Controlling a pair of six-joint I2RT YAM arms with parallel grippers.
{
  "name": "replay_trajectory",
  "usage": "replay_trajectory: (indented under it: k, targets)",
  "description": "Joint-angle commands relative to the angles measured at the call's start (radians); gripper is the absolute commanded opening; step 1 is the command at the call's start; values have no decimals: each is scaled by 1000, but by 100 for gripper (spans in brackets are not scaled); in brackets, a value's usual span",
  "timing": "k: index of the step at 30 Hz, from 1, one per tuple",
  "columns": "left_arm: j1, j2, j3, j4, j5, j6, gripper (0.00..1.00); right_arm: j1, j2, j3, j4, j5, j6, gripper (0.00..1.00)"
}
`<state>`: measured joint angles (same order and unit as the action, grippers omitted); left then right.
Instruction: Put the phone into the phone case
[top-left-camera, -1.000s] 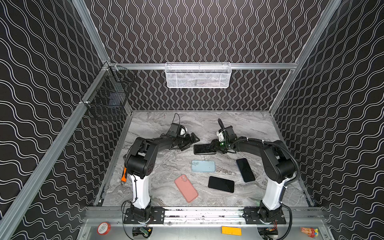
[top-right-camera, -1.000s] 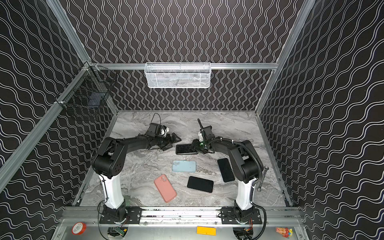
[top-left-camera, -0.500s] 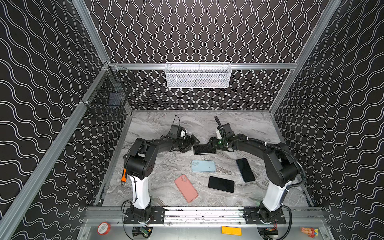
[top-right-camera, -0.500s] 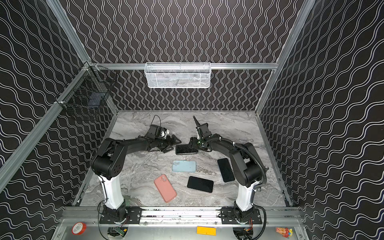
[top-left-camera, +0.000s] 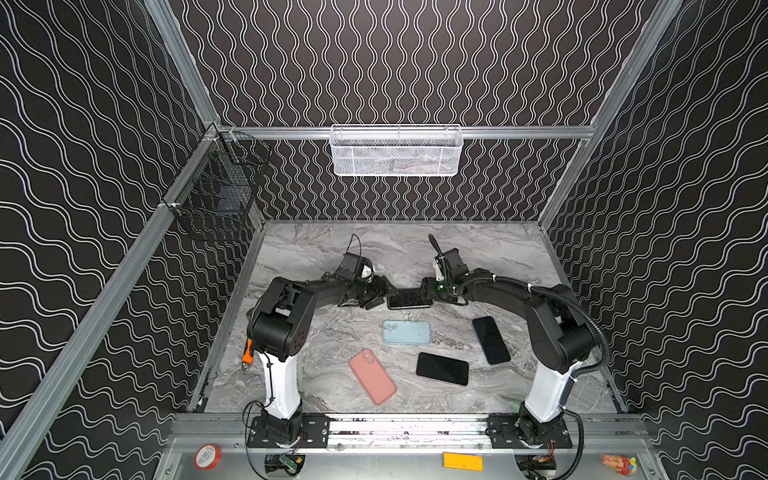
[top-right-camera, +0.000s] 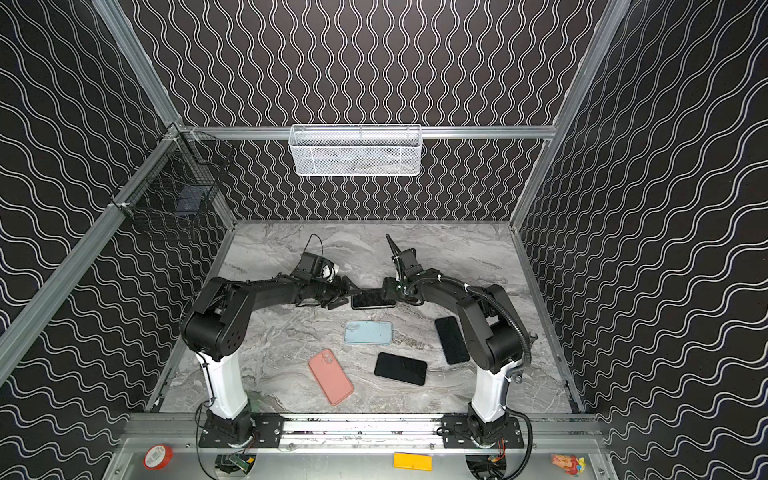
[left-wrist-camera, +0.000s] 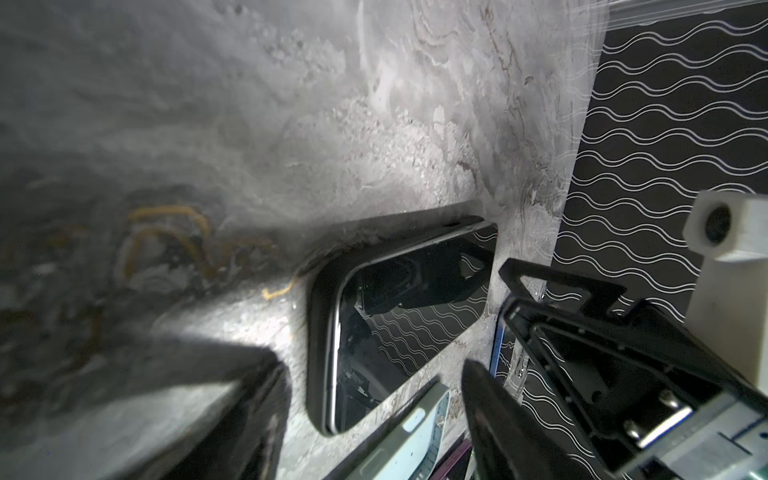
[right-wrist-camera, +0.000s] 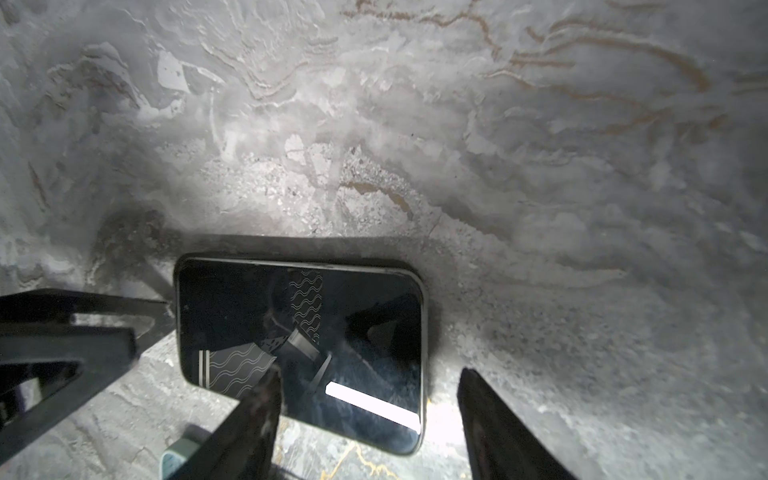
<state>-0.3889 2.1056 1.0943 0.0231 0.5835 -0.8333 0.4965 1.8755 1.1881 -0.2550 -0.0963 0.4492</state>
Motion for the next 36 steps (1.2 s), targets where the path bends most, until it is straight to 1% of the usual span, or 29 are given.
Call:
replay_trajectory:
  k: [1,6,19,26,30,36]
  targets:
    - [-2,10,4,-23,-17,19,68,1,14,19,-11,-17,-21,68]
    - [-4,22,7,-10,-12,11,67,2,54,41,-13,-32,-24,64]
    - [-5,39,15,6,-5,5,63,25,62,41,3,-36,-21,52]
    - [-7,45,16,12,-5,0,58,46,70,57,-6,-35,-25,44]
    - [-7,47,14,18,-4,-3,54,57,80,67,-7,-37,-22,42]
    - [-8,44,10,31,-1,-12,47,69,86,64,-3,-37,-16,42]
